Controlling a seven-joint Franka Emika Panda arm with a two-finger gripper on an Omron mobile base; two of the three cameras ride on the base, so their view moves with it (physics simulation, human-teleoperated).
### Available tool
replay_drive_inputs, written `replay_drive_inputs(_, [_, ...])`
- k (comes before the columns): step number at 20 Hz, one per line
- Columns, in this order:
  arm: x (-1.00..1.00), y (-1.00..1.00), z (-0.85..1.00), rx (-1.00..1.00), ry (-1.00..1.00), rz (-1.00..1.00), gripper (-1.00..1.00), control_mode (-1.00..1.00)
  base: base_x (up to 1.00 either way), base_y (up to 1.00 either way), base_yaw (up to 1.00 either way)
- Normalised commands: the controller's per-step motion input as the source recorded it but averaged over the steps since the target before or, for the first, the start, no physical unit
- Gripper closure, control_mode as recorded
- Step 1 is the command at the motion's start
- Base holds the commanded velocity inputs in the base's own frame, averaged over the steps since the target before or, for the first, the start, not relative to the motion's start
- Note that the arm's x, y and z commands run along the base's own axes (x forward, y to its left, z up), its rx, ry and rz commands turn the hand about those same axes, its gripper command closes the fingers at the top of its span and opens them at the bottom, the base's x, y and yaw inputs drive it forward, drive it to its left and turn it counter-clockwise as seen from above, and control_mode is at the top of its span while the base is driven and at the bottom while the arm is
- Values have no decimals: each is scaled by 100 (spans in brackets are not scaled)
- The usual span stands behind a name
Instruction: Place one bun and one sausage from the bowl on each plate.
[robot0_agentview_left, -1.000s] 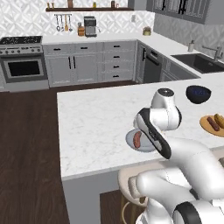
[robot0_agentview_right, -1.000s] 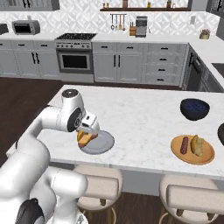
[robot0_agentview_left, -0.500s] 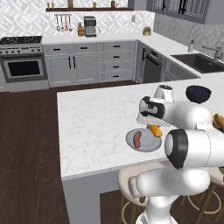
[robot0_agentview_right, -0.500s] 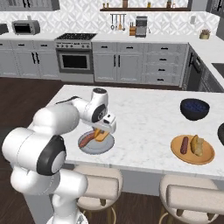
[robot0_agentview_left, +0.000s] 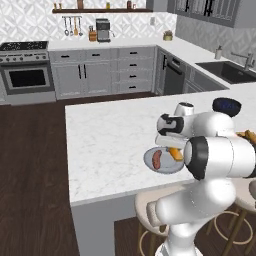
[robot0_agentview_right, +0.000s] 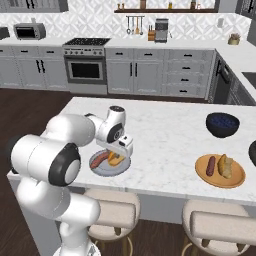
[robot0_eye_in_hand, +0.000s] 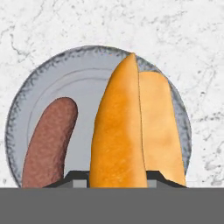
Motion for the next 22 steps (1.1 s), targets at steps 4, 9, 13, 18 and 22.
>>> replay_drive_inputs(4, [-10,5,-1,0,-1,-17,100,-100,0,0,0])
replay_drive_inputs(9, [-20,12,-18,0,0,-16,100,-100,0,0,0])
replay_drive_inputs(13, [-6,14,-16,0,-6,-7,-100,-100,0,0,0])
replay_drive_inputs(18, [23,2,-1,0,-13,3,-100,-100,0,0,0])
replay_drive_inputs(22, [2,0,1,0,-19,5,-100,-100,0,0,0])
